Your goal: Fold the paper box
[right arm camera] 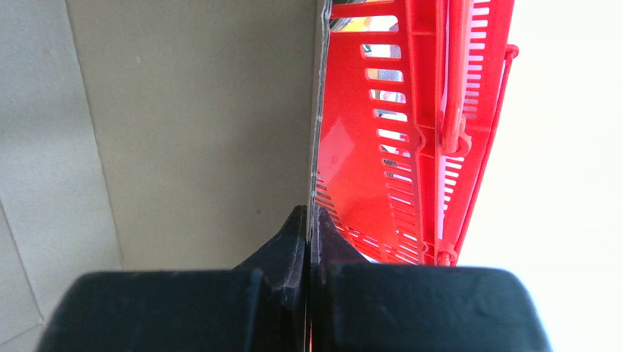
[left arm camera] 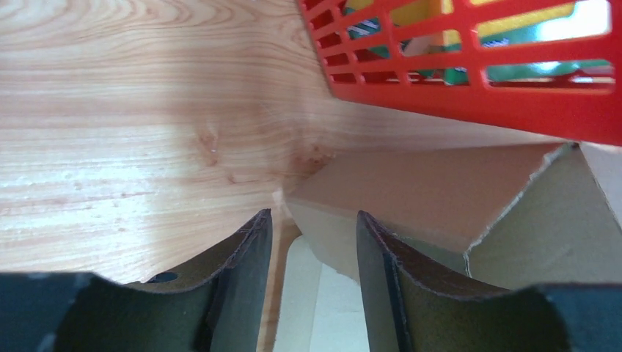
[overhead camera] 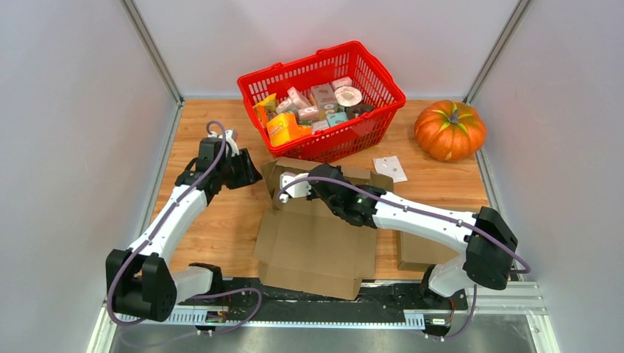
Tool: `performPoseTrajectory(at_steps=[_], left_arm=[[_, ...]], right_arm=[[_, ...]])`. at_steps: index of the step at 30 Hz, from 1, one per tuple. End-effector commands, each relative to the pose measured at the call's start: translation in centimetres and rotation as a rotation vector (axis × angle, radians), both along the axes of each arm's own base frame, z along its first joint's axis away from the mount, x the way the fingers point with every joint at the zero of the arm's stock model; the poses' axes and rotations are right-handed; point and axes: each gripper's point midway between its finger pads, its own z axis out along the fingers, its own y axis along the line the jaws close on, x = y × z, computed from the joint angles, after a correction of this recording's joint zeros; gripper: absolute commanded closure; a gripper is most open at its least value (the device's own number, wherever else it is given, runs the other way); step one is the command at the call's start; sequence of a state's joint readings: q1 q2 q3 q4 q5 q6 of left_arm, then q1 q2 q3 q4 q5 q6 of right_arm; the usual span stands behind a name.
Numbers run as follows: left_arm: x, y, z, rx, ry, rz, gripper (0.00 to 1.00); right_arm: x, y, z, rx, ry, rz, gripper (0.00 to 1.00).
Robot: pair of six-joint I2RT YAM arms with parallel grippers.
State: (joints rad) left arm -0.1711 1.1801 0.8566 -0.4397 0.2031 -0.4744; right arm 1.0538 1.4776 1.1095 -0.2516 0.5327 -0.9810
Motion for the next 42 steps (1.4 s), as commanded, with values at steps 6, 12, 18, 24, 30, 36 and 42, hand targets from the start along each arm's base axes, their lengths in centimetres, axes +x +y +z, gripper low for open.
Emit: performPoseTrajectory(at_steps=[6,12,18,24,30,36,42], left_arm=[[-1.8,-2.8,4.3,-0.108,-0.142,-0.093,0.48],[-3.1,-3.8,3.8,-0.172,-0.121,-0.13,0.48],[-3.3,-4.3,3.0,-0.2,-0.115,-0.147,0.5],[-3.4,-4.2,2.7,-0.192,-0.119,-0.15,0.5],[-3.3,-3.2,4.3,-0.13,-0.187,-0.156,0.34],[-2.6,-0.9,3.3,0.053,-0.181,-0.172,0.26],[-2.2,-3.0,1.4,-0.013,-0.113,-0.274,0.26]], right_arm=[[-0.6,0.9,1.2,0.087,0.071,0.006,0.88],[-0.8,0.3,1.9,0.14,0.1,-0.032,0.82],[-1.2,-0.5,2.1,0.134,0.1,-0.06,0.71],[-2.0,-0.8,3.0,0.171,0.111,-0.058,0.84],[-1.6,-0.7,1.4,0.117,0.101,-0.06,1.0],[-1.9,-0.3,0.5,0.111,0.088,-0.025,1.0],[-2.3,0.9,-0.8,0.094,0.106,-0.013,1.0]])
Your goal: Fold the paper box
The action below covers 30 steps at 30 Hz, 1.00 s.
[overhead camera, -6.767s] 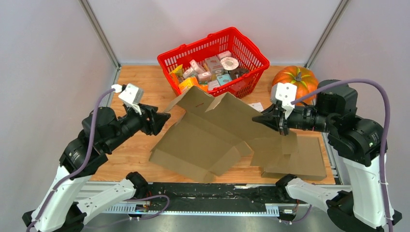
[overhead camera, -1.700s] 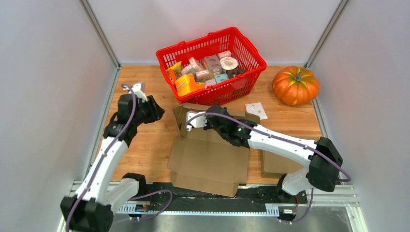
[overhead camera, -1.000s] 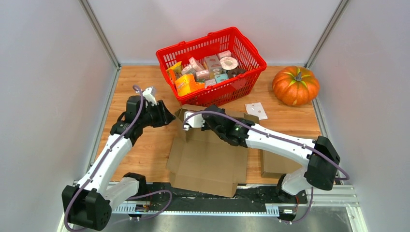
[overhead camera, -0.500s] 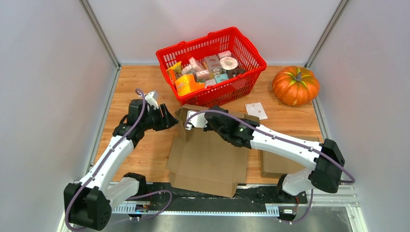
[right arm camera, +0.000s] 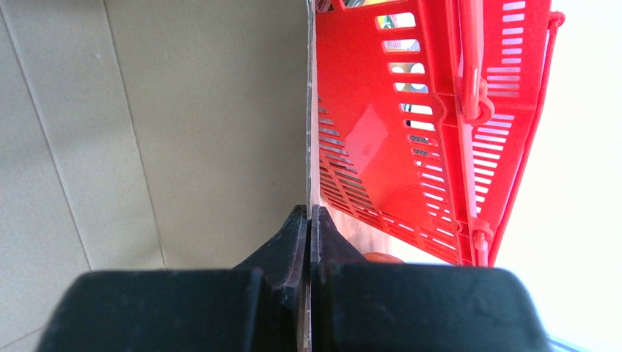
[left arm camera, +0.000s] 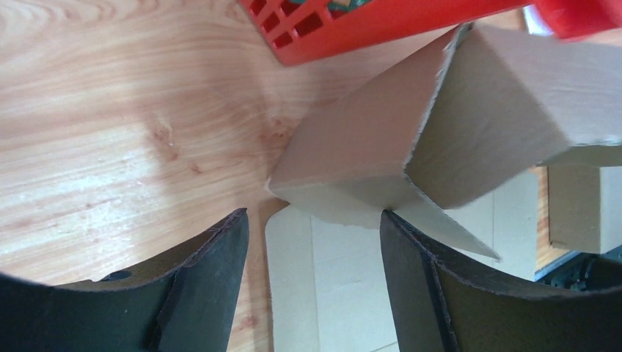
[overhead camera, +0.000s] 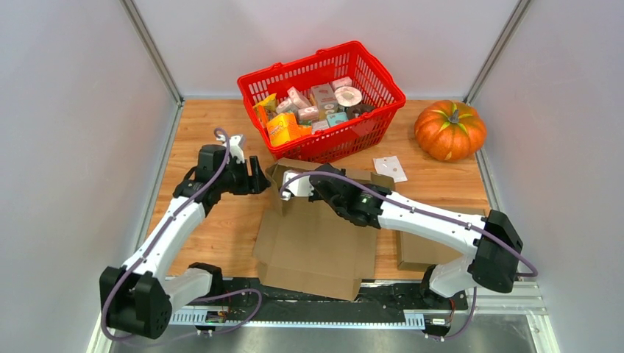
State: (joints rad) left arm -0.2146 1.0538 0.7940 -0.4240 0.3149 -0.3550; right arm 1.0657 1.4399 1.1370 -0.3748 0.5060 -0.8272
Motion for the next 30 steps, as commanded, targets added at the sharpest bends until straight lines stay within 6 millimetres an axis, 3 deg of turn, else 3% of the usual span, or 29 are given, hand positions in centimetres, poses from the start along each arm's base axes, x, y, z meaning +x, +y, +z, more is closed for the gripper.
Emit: performPoseTrajectory(at_steps=[1,8,13,15,21,23,25,27,30], left_arm=[[0.6,-0.9,-0.2,-0.009,-0.011,-0.074,0.26],[1.1,-3.2,2.5,-0.159,-0.272,-0.125,0.28],[1.6,-4.7,3.8,-0.16,-0.403,-0.159,0.37],[1.1,-5.4,4.2,-0.154,-0.426,-0.173,0.46],[-0.1,-4.1,3.8,-0.136,-0.481,-0.106,0.56],[-0.7,-3.6,3.6,-0.146,-0.475,-0.081,0.51],[-1.3,-3.0,2.3,-0.144,-0.426,-0.044,0.45],[-1.8,-2.8,2.4,-0.161,-0.436,-0.028,0.35],[-2.2,-2.1,1.7,-0.149,-0.426,0.004,0.32]], right_arm=[[-0.6,1.6,-1.2,0.002,-0.003,0.018,1.0],[-0.8,2.0,-1.2,0.046,-0.001,0.012,1.0],[-1.8,3.2,-0.5,0.096,0.019,0.059,1.0],[-2.2,3.5,-0.9,0.081,0.022,0.068,1.0],[-3.0,2.4,-2.6,0.018,-0.012,0.026,1.0],[-3.1,1.4,-3.2,0.005,-0.022,0.003,1.0],[-3.2,0.4,-2.9,0.014,-0.037,-0.022,1.0],[-3.3,-0.1,-2.2,0.04,-0.043,-0.027,1.0],[-3.6,-0.2,-2.0,0.059,-0.034,-0.022,1.0]])
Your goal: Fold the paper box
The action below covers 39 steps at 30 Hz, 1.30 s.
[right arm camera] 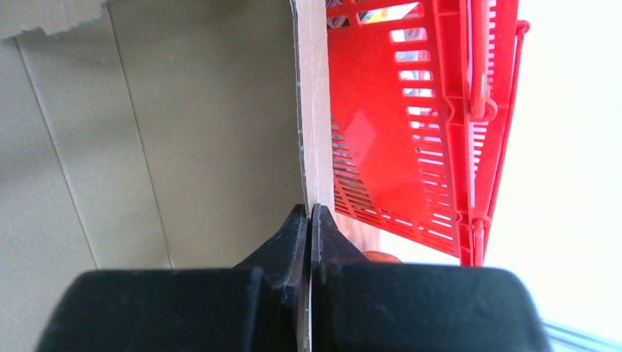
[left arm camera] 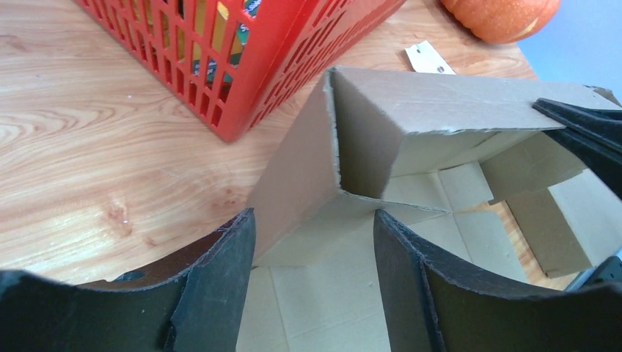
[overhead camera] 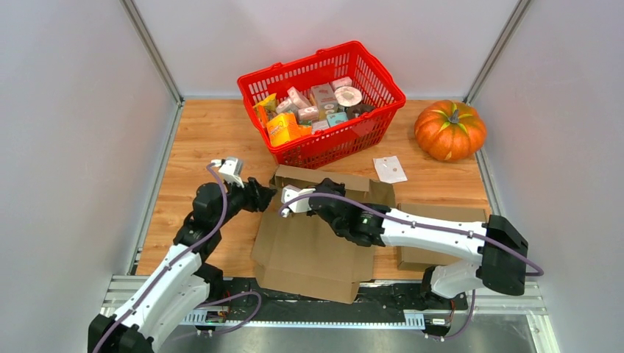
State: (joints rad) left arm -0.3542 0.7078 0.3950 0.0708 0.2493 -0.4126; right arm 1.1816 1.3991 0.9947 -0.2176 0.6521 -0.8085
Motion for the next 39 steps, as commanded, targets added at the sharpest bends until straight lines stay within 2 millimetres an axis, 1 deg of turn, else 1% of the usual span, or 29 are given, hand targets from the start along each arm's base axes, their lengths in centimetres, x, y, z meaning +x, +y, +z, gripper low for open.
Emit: performPoseTrajectory(at_steps=[1,3,4,5,6,7,9,10,12,13,14,17,19,21,24,27,28,29,30,33,35,37,38,39], left_arm=[[0.0,0.8,0.1,-0.015,-0.018,0.059,0.31],[0.0,0.6,-0.1,-0.008,-0.011,0.048,0.32],[0.2,0.6,0.1,-0.005,-0.013,0.045,0.32],[0.4,0.5,-0.3,0.005,0.0,0.039,0.34],[0.4,0.3,-0.4,0.009,0.004,0.031,0.34],[0.5,0.2,-0.5,0.013,0.012,0.026,0.34],[0.4,0.0,-0.5,0.012,0.015,0.012,0.37],[0.2,0.0,-0.8,0.011,0.026,0.012,0.37],[-0.1,0.2,-0.7,0.001,0.016,0.019,0.37],[-0.5,0.3,-1.2,-0.003,0.034,0.021,0.36],[-0.8,0.4,-0.7,-0.016,0.017,0.022,0.34],[-1.0,0.8,-1.1,-0.035,-0.006,0.047,0.27],[-0.7,0.9,-1.4,-0.024,-0.002,0.058,0.27],[-0.3,1.0,-1.6,-0.009,0.01,0.065,0.3],[0.5,0.8,-2.0,0.022,0.02,0.064,0.31],[0.9,0.2,-1.5,0.032,-0.01,0.049,0.31],[1.1,-0.1,-0.9,0.033,-0.042,0.043,0.31],[0.8,-0.8,-0.7,0.036,-0.059,0.022,0.31],[1.1,-0.5,-0.5,0.056,-0.083,0.045,0.31],[1.2,-1.0,0.1,0.072,-0.117,0.049,0.33],[1.6,-1.2,0.7,0.084,-0.155,0.051,0.38],[1.8,-1.8,0.7,0.106,-0.166,0.038,0.44],[2.1,-1.5,0.7,0.118,-0.168,0.061,0.46],[2.2,-1.7,0.5,0.138,-0.173,0.06,0.49]], right_arm=[[-1.1,-0.7,-1.2,0.029,0.06,-0.002,1.0],[-1.1,-0.6,-1.9,0.001,0.068,0.003,1.0],[-1.4,-0.3,-2.1,-0.003,0.075,0.015,1.0],[-1.6,0.0,-2.4,-0.019,0.078,0.025,1.0],[-1.7,0.3,-3.3,-0.044,0.085,0.031,1.0],[-1.7,0.3,-3.7,-0.058,0.085,0.028,1.0],[-1.7,-0.1,-4.9,-0.089,0.097,0.008,1.0],[-1.9,-0.1,-5.1,-0.092,0.101,0.008,1.0],[-2.2,-0.4,-5.1,-0.078,0.104,0.009,1.0],[-2.4,-0.3,-5.0,-0.071,0.105,0.019,1.0],[-2.5,-0.4,-5.0,-0.071,0.105,0.02,0.99],[-2.5,-0.1,-5.1,-0.079,0.103,0.021,0.98],[-2.6,0.7,-5.0,-0.069,0.107,0.035,0.98],[-2.5,1.1,-5.6,-0.085,0.113,0.031,0.98],[-2.4,1.7,-5.9,-0.076,0.123,0.031,0.99],[-2.6,2.1,-5.9,-0.058,0.137,0.037,1.0],[-2.6,2.2,-5.8,-0.053,0.14,0.042,1.0],[-2.7,2.4,-5.7,-0.044,0.141,0.046,1.0],[-2.7,2.6,-5.6,-0.036,0.146,0.051,1.0],[-3.0,3.2,-5.2,-0.009,0.164,0.072,1.0],[-3.2,3.5,-5.1,0.005,0.176,0.087,1.0],[-3.3,3.7,-5.0,0.011,0.179,0.096,1.0],[-3.2,3.7,-5.1,0.005,0.178,0.094,1.0],[-3.2,3.7,-5.1,0.004,0.18,0.095,1.0]])
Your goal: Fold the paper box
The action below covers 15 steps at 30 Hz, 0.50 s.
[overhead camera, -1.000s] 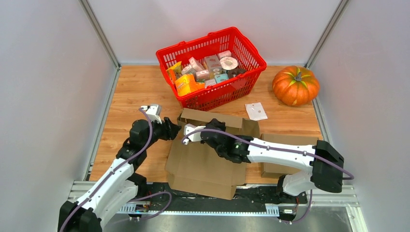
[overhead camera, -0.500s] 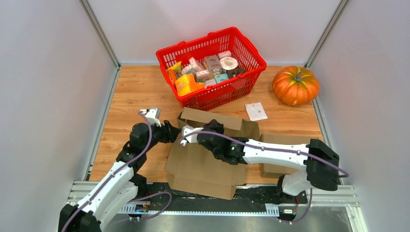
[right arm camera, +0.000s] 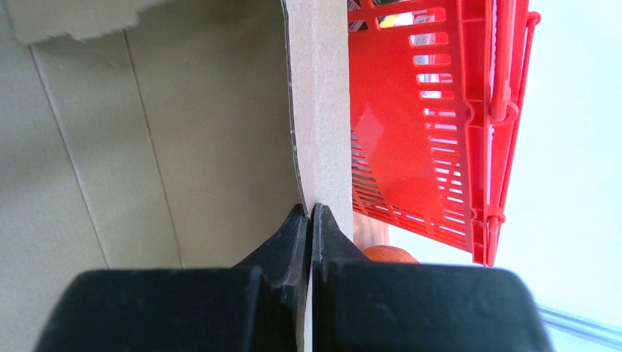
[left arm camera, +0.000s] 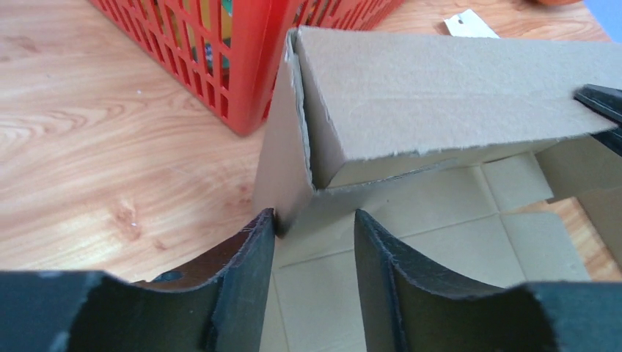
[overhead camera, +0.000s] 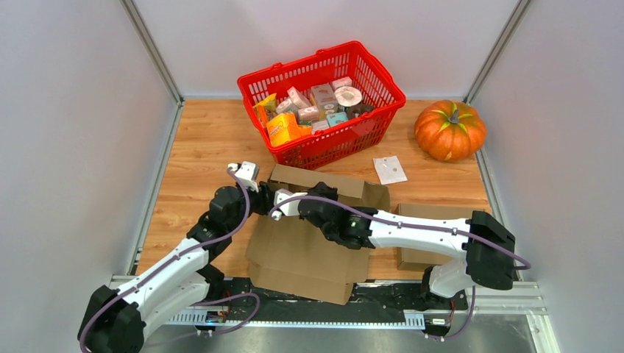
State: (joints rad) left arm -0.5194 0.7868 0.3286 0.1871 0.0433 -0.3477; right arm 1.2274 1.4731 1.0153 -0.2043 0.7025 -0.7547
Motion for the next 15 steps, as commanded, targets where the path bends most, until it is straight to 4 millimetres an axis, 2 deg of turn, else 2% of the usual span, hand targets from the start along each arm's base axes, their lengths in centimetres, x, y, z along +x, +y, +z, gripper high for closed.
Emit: performPoseTrajectory(at_steps=[1,4,7,8,9,10,12,14,15], left_arm=[[2.3,-0.4,3.4,0.043,-0.146,0.039,0.54],[2.5,-0.7,3.3,0.075,-0.16,0.06,0.64],[2.8,-0.3,3.5,0.101,-0.181,0.132,0.7],[3.0,-0.2,3.7,0.104,-0.188,0.153,0.68],[3.3,0.1,3.8,0.111,-0.197,0.183,0.61],[3.3,0.0,3.5,0.123,-0.192,0.195,0.43],[3.8,0.6,3.6,0.144,-0.191,0.252,0.41],[4.0,0.8,2.8,0.188,-0.159,0.295,0.53],[4.3,2.0,2.8,0.215,-0.148,0.385,0.61]], right_arm=[[-2.5,2.1,-3.6,0.01,0.173,0.116,1.0],[-2.7,2.3,-3.6,0.014,0.179,0.124,1.0],[-2.7,2.4,-3.4,0.025,0.182,0.13,1.0],[-2.8,2.3,-3.6,0.026,0.184,0.13,1.0],[-2.9,2.4,-3.6,0.026,0.185,0.133,1.0],[-2.9,2.4,-3.6,0.025,0.188,0.136,1.0],[-2.9,2.4,-3.5,0.031,0.193,0.136,1.0],[-3.1,2.6,-3.3,0.048,0.201,0.14,1.0],[-3.1,2.7,-3.2,0.056,0.203,0.142,1.0]])
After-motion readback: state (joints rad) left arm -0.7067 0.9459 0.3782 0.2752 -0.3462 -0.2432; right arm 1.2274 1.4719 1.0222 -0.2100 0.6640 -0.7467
